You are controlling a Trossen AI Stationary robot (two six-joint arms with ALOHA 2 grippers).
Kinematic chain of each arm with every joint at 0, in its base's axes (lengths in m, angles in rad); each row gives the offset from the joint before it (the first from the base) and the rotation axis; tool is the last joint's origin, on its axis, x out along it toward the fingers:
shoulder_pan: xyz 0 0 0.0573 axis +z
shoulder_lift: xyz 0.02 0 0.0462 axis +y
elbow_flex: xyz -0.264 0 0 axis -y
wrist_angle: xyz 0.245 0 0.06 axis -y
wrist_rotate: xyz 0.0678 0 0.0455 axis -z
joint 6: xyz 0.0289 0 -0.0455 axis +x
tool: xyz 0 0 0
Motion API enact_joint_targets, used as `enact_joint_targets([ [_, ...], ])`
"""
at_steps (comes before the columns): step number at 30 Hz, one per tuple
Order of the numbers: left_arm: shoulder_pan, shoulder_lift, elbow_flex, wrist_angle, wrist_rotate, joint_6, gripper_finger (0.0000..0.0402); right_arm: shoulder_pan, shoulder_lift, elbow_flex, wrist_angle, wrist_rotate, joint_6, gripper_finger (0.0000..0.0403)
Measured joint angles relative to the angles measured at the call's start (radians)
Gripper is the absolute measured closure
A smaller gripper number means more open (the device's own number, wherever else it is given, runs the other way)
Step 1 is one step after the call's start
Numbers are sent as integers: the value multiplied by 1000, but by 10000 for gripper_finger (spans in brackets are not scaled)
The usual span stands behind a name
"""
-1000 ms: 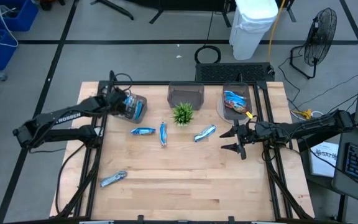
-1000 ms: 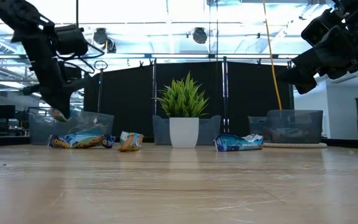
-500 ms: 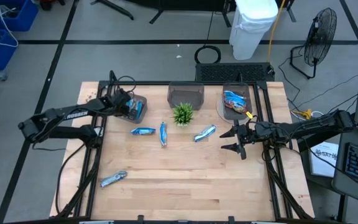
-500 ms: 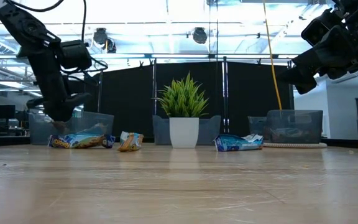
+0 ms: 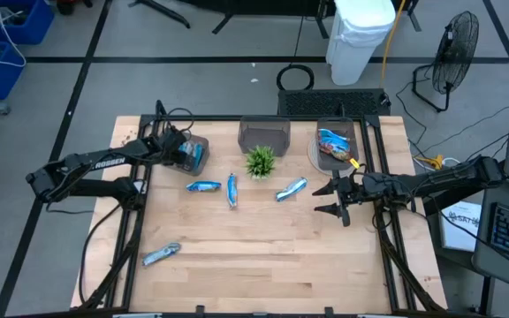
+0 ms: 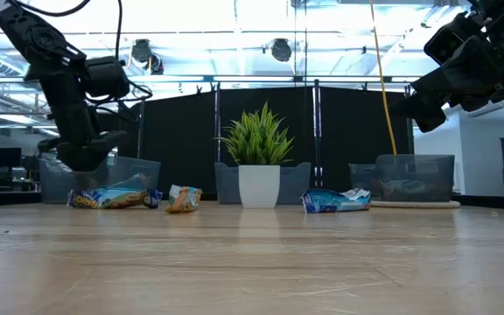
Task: Pick and place Granola Bars by type
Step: Put the yellow granola bar into the left black bin
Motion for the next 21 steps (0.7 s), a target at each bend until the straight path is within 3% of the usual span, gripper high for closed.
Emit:
enact_joint_targets([
  [10,0,-86,2,18,-18,-47,150,0,0,0,0,0,0,165],
  [16,-11,-222,2,69,10,-163,133,0,0,0,0,0,0,165],
  [21,-52,-300,3,155,115,-274,143,0,0,0,0,0,0,165],
])
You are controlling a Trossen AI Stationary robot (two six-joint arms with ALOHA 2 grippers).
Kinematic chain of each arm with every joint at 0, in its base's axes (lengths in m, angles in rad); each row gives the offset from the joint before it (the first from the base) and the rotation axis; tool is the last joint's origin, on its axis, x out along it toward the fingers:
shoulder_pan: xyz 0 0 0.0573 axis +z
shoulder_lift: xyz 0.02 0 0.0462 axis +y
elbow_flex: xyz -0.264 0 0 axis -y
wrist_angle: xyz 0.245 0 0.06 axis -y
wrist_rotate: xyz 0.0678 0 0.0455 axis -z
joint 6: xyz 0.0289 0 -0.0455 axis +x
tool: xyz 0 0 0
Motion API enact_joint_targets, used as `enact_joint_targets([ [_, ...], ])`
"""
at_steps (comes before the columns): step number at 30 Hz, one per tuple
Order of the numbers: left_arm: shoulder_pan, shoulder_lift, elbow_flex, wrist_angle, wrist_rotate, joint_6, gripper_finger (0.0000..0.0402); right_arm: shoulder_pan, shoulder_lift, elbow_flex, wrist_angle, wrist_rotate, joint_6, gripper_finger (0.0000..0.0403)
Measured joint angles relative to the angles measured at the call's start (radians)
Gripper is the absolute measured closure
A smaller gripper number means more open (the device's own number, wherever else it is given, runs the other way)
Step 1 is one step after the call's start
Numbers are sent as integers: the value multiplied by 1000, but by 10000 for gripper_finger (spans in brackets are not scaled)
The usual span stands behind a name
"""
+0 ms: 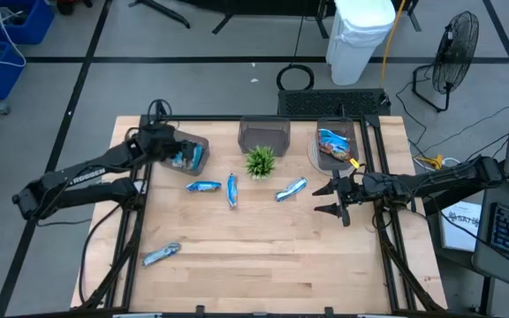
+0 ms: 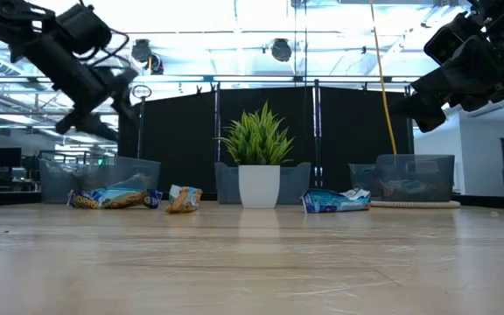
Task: Pick and place Granola Bars by type
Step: Put the yellow granola bar into the left black bin
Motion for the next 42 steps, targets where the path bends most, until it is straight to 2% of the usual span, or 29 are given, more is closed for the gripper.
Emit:
enact_joint_targets([
  [6,-51,-10,1,114,172,-25,150,0,0,0,0,0,0,165],
  [9,-99,-10,1,153,168,-76,145,0,0,0,0,0,0,165],
  [16,-254,-7,38,115,11,-223,141,0,0,0,0,0,0,165],
  [22,-402,12,187,-65,-246,-303,155,0,0,0,0,0,0,165],
  [25,-462,54,282,-152,-337,-338,163,0,0,0,0,0,0,165],
  [35,-564,296,570,-257,-453,-374,187,0,0,0,0,0,0,165],
  [42,-614,477,778,-424,-519,-417,188,0,0,0,0,0,0,165],
])
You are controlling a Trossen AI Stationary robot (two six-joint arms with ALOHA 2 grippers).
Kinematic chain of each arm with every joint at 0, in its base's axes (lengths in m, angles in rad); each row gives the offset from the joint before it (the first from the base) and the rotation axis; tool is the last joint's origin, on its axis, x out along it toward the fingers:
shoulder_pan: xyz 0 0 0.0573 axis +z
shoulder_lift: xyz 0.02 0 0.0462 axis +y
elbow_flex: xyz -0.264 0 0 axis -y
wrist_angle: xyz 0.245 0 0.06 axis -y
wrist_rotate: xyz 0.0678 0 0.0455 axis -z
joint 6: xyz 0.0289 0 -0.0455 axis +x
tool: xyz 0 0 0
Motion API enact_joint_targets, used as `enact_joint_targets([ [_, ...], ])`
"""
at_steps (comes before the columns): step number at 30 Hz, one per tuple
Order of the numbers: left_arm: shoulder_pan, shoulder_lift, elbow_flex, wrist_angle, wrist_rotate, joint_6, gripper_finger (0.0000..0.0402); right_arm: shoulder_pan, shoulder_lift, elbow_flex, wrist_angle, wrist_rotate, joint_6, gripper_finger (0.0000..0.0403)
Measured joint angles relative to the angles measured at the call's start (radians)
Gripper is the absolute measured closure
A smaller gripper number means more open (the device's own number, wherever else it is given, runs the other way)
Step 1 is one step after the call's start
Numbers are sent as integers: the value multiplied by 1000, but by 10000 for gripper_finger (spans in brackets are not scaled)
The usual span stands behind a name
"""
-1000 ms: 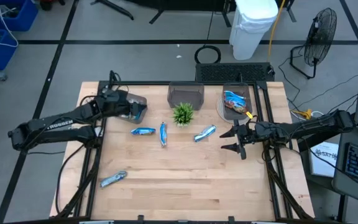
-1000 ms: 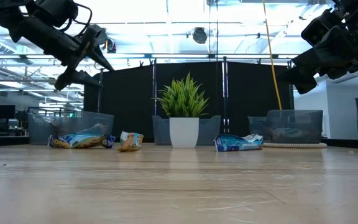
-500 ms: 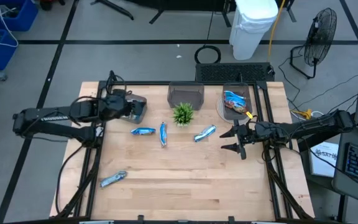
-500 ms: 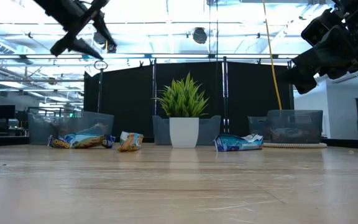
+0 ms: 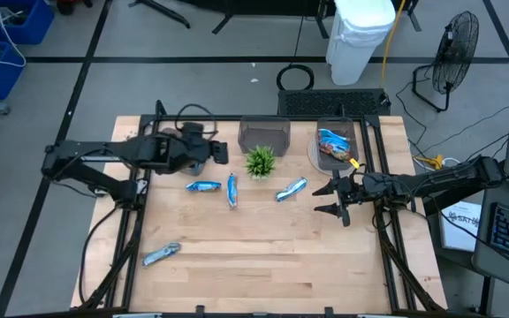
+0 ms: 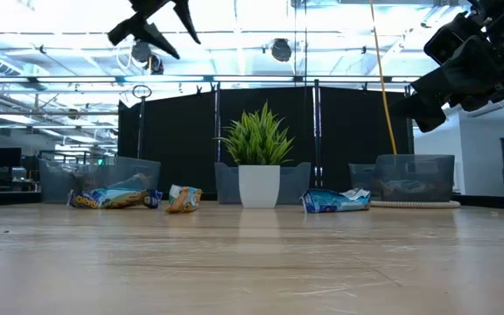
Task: Pick and place Granola Bars by type
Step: Put the yellow granola bar into the left black bin
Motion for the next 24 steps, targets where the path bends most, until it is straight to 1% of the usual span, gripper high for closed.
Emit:
enact_joint_targets([
  [5,-38,97,96,-88,-20,-84,188,0,0,0,0,0,0,165],
  [9,-75,168,152,-216,-28,-215,188,0,0,0,0,0,0,165],
  [12,-107,221,171,-330,-17,-331,188,0,0,0,0,0,0,165],
  [16,-148,289,174,-372,8,-430,188,0,0,0,0,0,0,165],
  [24,-174,421,174,-395,56,-515,188,0,0,0,0,0,0,165],
])
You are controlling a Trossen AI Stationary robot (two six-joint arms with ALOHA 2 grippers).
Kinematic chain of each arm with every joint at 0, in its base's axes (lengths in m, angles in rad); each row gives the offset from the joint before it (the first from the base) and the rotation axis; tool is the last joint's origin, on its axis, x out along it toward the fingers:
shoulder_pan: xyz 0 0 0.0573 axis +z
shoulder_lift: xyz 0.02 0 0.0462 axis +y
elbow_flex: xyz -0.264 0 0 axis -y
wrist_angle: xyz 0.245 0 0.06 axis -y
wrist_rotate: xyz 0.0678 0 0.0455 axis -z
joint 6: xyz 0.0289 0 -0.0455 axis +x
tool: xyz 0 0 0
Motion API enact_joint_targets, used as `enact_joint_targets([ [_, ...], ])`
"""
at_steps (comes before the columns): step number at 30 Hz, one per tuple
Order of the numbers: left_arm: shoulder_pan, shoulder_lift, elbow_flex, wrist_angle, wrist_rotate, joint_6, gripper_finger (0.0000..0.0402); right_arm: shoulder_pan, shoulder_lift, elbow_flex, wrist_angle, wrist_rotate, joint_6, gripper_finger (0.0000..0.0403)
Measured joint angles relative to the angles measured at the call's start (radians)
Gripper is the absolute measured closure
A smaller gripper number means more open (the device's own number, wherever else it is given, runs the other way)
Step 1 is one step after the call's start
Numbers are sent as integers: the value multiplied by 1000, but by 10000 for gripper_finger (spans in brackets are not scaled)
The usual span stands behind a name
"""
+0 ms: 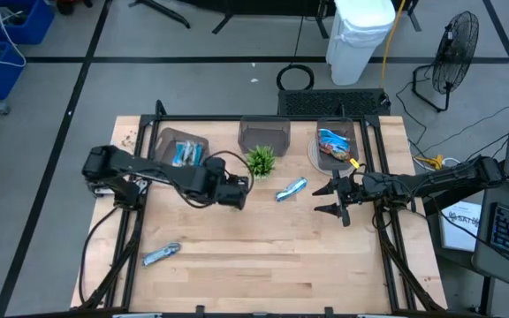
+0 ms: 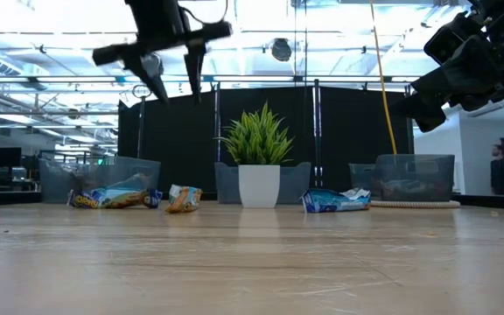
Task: Pick and place Granola Bars by type
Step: Put the yellow granola bar into the left black bin
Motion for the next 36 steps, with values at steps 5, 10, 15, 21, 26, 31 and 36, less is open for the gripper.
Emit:
enact_joint_targets([
  [5,3,79,0,-6,5,-11,188,0,0,0,0,0,0,165],
  [10,5,145,0,-31,16,-34,188,0,0,0,0,0,0,165],
  [15,6,209,-13,-34,69,-90,188,0,0,0,0,0,0,165],
  [21,2,279,-19,28,119,-101,188,0,0,0,0,0,0,165],
  [26,0,314,-19,94,122,-101,188,0,0,0,1,0,0,165],
  [31,1,343,-21,101,136,-104,188,0,0,0,-1,0,0,165],
  [36,1,367,-25,141,137,-100,188,0,2,0,1,0,0,165],
])
